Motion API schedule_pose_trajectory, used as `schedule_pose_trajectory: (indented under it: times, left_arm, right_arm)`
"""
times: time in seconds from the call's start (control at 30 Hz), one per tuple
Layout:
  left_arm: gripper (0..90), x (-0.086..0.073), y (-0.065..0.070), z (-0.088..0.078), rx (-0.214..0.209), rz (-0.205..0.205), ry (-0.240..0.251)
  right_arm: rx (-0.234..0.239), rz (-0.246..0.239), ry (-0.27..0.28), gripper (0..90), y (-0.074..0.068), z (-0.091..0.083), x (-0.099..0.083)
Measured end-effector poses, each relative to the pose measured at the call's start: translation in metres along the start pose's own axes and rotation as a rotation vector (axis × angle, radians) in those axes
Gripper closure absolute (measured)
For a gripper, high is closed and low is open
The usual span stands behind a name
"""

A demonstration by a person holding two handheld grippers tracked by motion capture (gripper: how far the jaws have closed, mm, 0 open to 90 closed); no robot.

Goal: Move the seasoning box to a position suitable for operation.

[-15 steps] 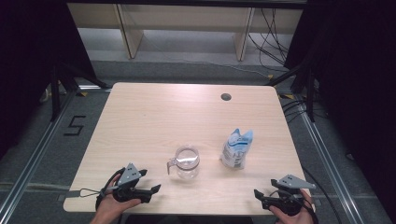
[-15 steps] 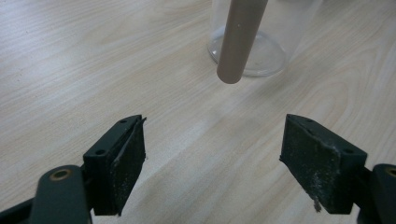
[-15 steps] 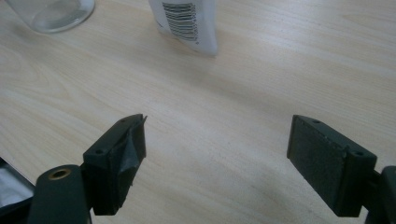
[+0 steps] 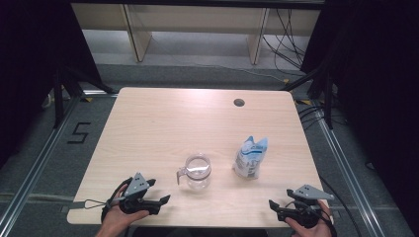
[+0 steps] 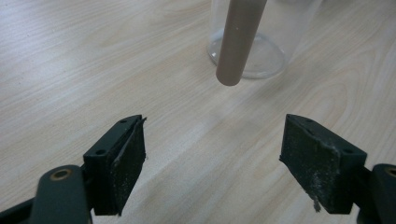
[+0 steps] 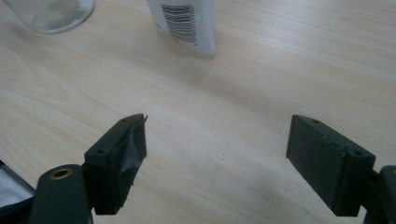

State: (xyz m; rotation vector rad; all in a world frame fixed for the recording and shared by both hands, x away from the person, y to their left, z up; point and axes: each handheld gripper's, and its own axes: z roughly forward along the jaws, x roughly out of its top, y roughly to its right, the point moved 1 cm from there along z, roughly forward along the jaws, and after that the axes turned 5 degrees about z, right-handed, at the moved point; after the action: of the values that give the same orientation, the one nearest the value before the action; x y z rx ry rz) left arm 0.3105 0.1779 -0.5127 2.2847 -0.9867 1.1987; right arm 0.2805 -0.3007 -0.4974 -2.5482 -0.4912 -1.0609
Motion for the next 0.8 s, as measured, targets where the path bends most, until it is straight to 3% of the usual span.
schedule_pose_trajectory:
  times: [0.07, 0.27, 0.37, 0.47, 0.73, 0.8]
  left_arm:
    - [21.6, 0.001, 0.0, 0.0, -0.005, -0.004, 0.012]
    - [22.8, 0.008, -0.001, 0.002, -0.009, 0.008, 0.035]
    - [24.1, 0.014, -0.001, 0.004, 0.001, 0.006, 0.058]
    - [25.2, 0.017, -0.001, 0.006, 0.005, 0.007, 0.063]
    - [29.6, 0.028, 0.002, 0.016, -0.01, 0.039, 0.069]
    - [30.6, 0.03, 0.002, 0.018, -0.035, 0.022, 0.085]
  right_arm:
    - [-0.005, 0.042, 0.0, 21.3, -0.004, 0.0, -0.001]
    - [-0.014, 0.044, -0.008, 21.7, -0.004, 0.001, 0.0]
    - [-0.005, 0.01, -0.002, 22.0, 0.0, 0.001, 0.0]
    - [0.0, 0.012, 0.001, 22.2, 0.0, 0.001, 0.0]
    - [-0.001, 0.005, 0.005, 22.6, 0.001, 0.001, 0.0]
    - [-0.003, 0.0, 0.006, 22.7, 0.001, 0.001, 0.0]
